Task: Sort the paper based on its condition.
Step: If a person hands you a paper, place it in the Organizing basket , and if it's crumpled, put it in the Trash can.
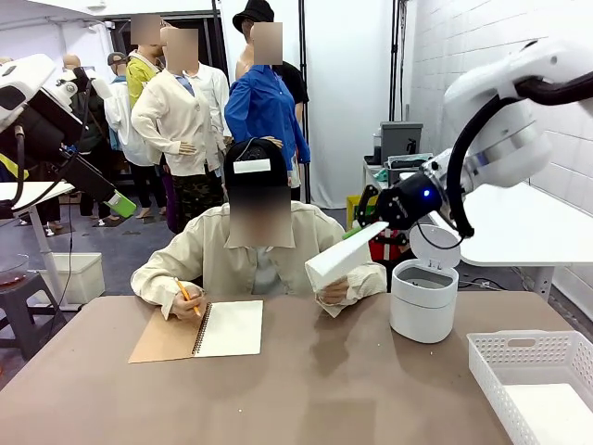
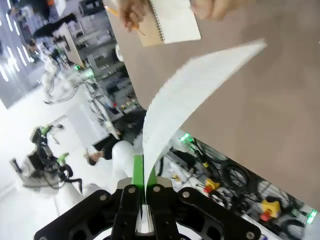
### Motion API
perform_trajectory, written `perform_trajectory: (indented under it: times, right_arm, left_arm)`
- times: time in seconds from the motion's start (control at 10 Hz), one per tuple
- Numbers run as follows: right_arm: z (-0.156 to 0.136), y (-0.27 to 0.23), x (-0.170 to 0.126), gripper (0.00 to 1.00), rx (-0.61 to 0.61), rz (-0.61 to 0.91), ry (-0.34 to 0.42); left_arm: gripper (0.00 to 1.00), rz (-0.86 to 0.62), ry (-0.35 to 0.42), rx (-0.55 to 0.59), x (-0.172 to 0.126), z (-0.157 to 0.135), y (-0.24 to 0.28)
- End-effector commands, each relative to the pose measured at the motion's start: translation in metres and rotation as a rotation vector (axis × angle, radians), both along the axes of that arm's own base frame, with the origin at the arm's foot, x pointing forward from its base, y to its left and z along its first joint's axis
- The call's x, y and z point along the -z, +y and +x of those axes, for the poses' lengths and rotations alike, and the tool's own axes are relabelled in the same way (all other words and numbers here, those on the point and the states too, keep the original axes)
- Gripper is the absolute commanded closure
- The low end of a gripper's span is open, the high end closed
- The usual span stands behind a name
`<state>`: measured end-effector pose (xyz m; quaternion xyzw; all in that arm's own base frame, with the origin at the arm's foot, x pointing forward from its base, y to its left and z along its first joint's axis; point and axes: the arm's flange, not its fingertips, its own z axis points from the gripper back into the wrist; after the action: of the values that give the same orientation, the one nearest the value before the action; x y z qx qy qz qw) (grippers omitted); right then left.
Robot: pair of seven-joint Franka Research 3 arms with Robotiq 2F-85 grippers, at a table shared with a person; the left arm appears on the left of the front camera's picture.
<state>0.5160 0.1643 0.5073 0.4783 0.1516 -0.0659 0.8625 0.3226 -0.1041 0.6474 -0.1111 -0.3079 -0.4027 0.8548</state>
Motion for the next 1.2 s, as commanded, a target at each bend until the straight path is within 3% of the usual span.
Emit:
perform_trajectory:
  times: [0.0, 0.6, 0.8, 1.1]
  right_arm:
    - [0.002, -0.010, -0.033, 1.00, -0.091, -0.034, -0.130]
    - [0.005, -0.061, -0.175, 1.00, -0.286, -0.298, -0.616]
    - [-0.007, -0.081, -0.203, 1.00, -0.442, -0.450, -0.763]
    - [-0.030, -0.107, -0.222, 1.00, -0.578, -0.534, -0.913]
  left_arm:
    - [0.00, -0.002, 0.000, 0.001, 0.000, 0.000, 0.001]
    - [0.00, -0.002, 0.000, 0.001, 0.000, 0.000, 0.001]
    - [0.00, -0.002, 0.000, 0.001, 0.000, 0.000, 0.001]
    - [0.00, -0.002, 0.000, 0.001, 0.000, 0.000, 0.001]
